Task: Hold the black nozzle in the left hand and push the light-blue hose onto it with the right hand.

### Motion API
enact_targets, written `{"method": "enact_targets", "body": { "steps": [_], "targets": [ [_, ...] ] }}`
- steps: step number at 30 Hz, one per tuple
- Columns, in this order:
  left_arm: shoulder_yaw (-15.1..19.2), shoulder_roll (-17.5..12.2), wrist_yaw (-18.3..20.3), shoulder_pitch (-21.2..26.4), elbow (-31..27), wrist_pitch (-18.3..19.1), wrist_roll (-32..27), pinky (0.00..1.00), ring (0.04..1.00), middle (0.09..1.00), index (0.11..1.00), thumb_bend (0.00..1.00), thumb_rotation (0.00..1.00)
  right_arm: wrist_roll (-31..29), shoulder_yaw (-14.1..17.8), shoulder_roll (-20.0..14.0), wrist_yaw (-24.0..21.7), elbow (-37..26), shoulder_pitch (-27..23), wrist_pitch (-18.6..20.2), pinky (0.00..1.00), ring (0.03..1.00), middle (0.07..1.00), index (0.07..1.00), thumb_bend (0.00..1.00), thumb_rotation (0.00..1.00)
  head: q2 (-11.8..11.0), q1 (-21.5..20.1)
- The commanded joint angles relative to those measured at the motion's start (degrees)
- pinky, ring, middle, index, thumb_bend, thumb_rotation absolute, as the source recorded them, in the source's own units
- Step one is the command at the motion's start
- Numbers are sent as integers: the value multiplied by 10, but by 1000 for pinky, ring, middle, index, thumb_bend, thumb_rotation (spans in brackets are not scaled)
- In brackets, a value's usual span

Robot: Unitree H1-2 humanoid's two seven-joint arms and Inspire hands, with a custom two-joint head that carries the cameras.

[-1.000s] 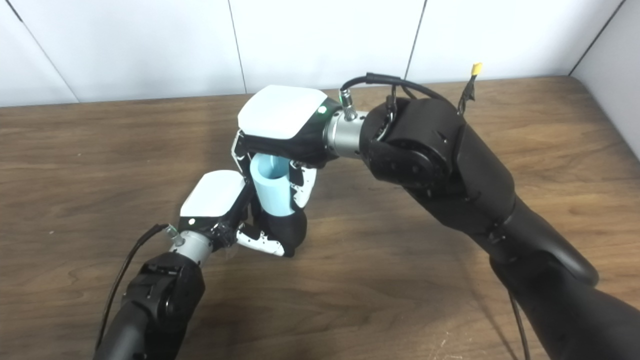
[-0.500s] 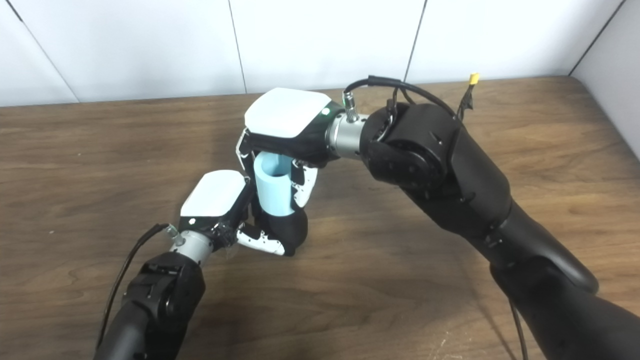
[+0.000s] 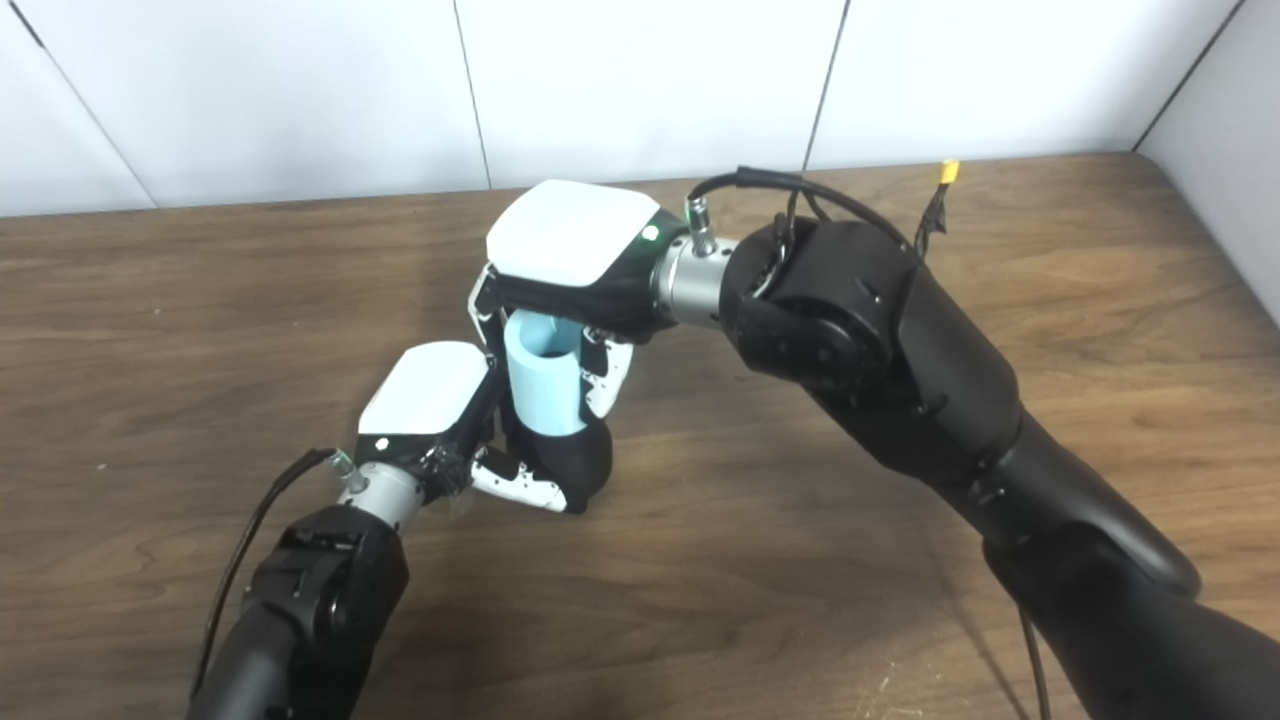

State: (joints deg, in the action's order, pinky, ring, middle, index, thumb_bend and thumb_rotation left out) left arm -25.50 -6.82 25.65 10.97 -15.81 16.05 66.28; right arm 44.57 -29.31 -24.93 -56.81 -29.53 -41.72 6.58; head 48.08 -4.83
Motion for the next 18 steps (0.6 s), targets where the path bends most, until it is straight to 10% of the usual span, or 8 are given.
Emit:
{"method": "enact_targets", "body": {
  "steps": [1,5,18],
  "targets": [
    [-3,10,5,4,-5,1,-3,390,453,491,477,504,0,0,-13,-21,-85,-9,-13,26,598,712,722,696,953,175,1,0],
    [-5,8,4,5,-2,-3,-1,375,446,481,488,505,0,-21,8,-29,-102,-21,-30,46,796,863,841,798,999,319,-1,1],
    [-5,9,5,6,1,-3,-2,370,431,471,481,505,0,-22,74,-25,-7,-9,-38,-11,864,971,935,857,852,772,-2,4]
  ]
}}
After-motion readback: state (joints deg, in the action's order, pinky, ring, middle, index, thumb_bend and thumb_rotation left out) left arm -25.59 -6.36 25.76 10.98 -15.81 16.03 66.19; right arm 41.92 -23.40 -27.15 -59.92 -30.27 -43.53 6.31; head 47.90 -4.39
